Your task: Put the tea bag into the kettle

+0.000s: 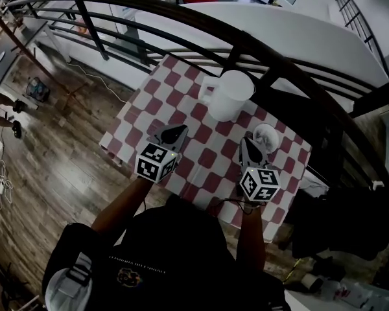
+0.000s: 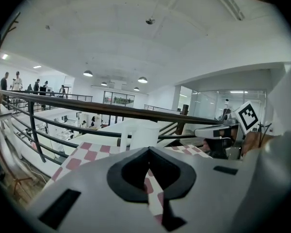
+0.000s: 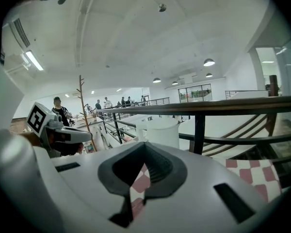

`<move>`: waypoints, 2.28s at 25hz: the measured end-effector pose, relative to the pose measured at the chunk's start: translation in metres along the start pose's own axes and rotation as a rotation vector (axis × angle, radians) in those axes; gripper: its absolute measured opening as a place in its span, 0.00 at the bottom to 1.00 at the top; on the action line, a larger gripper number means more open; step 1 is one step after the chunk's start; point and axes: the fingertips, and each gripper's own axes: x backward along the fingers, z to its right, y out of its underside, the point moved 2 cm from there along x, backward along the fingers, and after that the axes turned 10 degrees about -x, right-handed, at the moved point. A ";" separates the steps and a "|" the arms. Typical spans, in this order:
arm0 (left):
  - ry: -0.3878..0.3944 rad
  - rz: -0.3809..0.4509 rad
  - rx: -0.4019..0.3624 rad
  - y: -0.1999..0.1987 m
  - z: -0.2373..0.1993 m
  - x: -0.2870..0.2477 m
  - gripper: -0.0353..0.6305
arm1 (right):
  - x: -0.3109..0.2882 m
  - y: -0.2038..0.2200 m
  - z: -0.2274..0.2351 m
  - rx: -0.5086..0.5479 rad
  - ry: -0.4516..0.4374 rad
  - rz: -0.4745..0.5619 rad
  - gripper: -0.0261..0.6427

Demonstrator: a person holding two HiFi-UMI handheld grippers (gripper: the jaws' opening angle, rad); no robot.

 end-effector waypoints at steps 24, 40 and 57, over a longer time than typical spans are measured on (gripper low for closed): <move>0.249 -0.121 -0.018 0.055 0.111 0.038 0.06 | 0.078 0.089 -0.083 -0.207 -0.061 -0.096 0.06; 0.237 -0.124 -0.016 0.056 0.114 0.039 0.06 | 0.079 0.089 -0.082 -0.172 -0.075 -0.106 0.06; 0.238 -0.122 -0.013 0.055 0.122 0.037 0.06 | 0.086 0.091 -0.072 -0.189 -0.064 -0.103 0.06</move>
